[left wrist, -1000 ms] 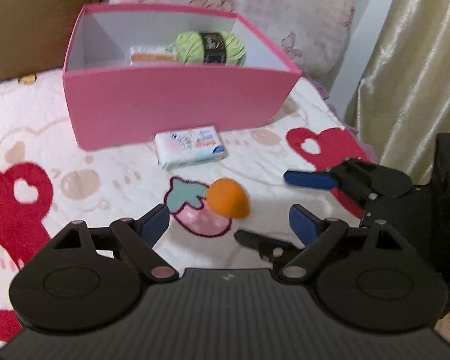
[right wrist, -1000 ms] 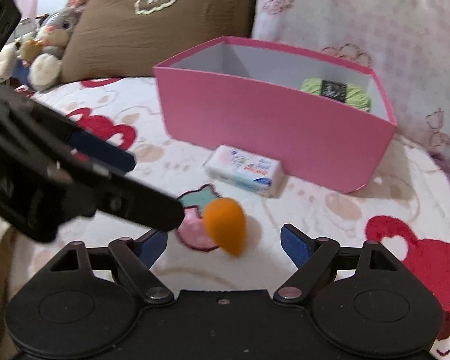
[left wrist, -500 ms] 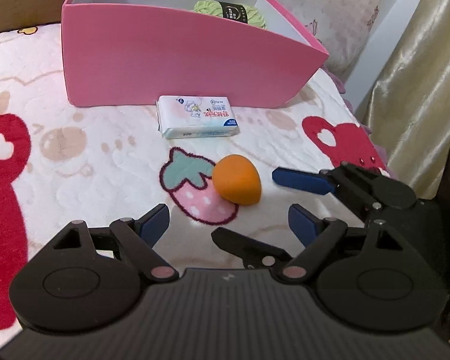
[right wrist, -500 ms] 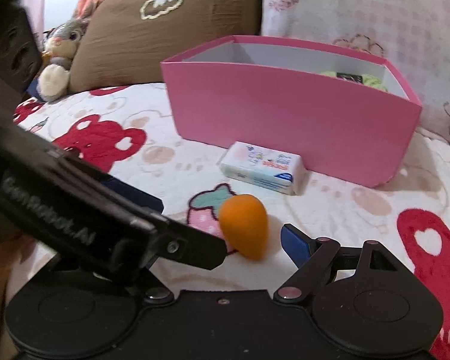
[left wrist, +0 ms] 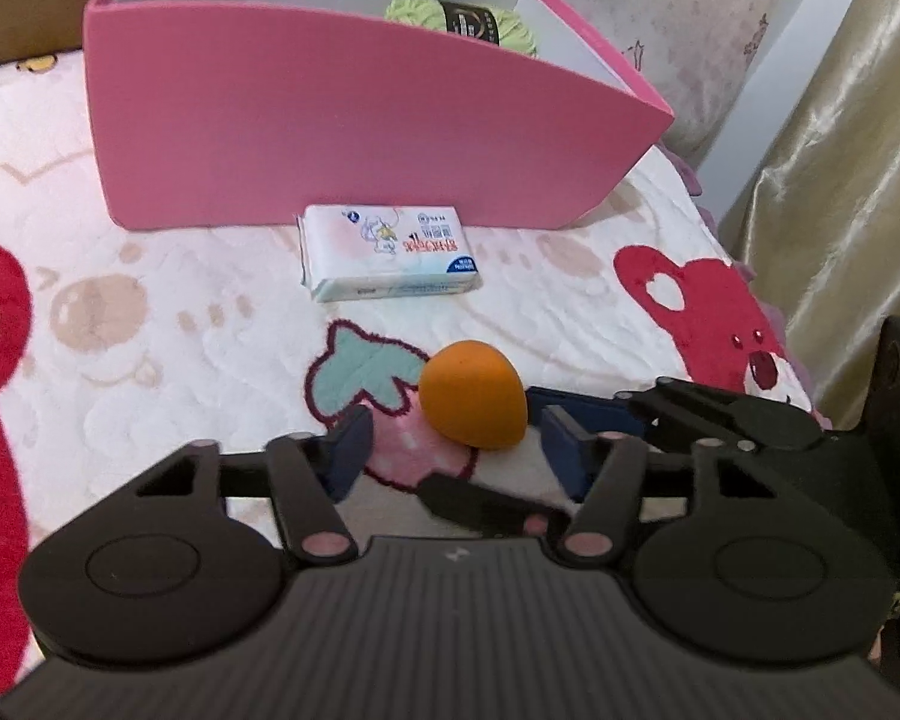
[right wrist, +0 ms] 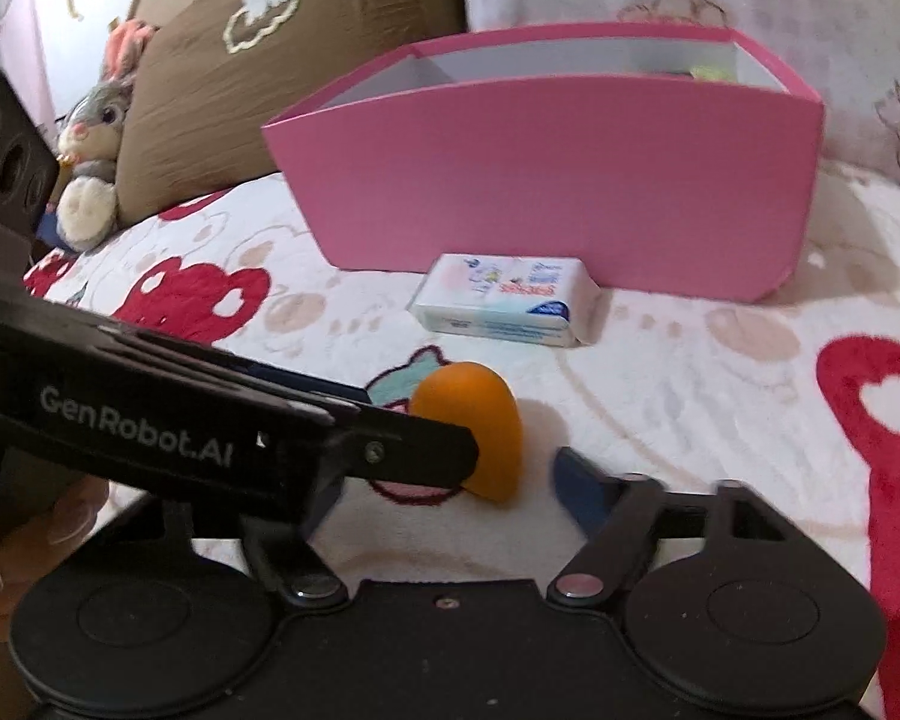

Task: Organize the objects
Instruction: 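Close the left tool on the orange sponge, then lift the sponge with the left tool and carry it into the pink box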

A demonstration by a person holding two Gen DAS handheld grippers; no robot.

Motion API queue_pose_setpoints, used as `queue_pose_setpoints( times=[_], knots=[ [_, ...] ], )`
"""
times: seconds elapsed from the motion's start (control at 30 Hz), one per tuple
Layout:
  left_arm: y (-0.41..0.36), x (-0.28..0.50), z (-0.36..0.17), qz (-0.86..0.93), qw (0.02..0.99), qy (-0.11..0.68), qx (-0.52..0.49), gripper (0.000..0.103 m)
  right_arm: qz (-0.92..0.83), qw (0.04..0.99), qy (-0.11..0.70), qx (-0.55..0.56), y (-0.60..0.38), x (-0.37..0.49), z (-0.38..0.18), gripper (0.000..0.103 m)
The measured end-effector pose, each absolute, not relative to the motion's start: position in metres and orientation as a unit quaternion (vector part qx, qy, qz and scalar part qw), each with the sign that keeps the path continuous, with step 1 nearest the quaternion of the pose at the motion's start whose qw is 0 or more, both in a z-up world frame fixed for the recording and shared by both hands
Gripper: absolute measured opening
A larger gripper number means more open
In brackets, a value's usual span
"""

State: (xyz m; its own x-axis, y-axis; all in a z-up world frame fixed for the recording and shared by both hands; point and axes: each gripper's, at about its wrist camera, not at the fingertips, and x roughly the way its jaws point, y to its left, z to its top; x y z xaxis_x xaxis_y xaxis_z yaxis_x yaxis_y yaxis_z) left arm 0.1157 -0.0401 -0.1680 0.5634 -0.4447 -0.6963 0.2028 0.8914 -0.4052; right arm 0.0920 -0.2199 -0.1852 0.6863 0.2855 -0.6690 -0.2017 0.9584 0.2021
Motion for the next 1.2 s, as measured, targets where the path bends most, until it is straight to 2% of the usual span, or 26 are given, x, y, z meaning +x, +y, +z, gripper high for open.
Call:
queue_pose_setpoints(
  times=[0.17, 0.9, 1.2],
  knots=[
    [-0.039, 0.119, -0.170, -0.198, 0.870, 0.423, -0.161, 0.038, 0.130, 0.919, 0.370, 0.042, -0.219, 0.090, -0.184, 0.038],
    [-0.027, 0.078, -0.135, -0.223, 0.860, 0.428, -0.166, 0.038, 0.147, 0.918, 0.366, -0.024, -0.186, 0.051, -0.146, 0.036],
    [-0.018, 0.059, -0.100, -0.238, 0.867, 0.410, -0.153, 0.038, 0.151, 0.924, 0.352, -0.017, -0.179, 0.032, -0.110, 0.036]
  ],
)
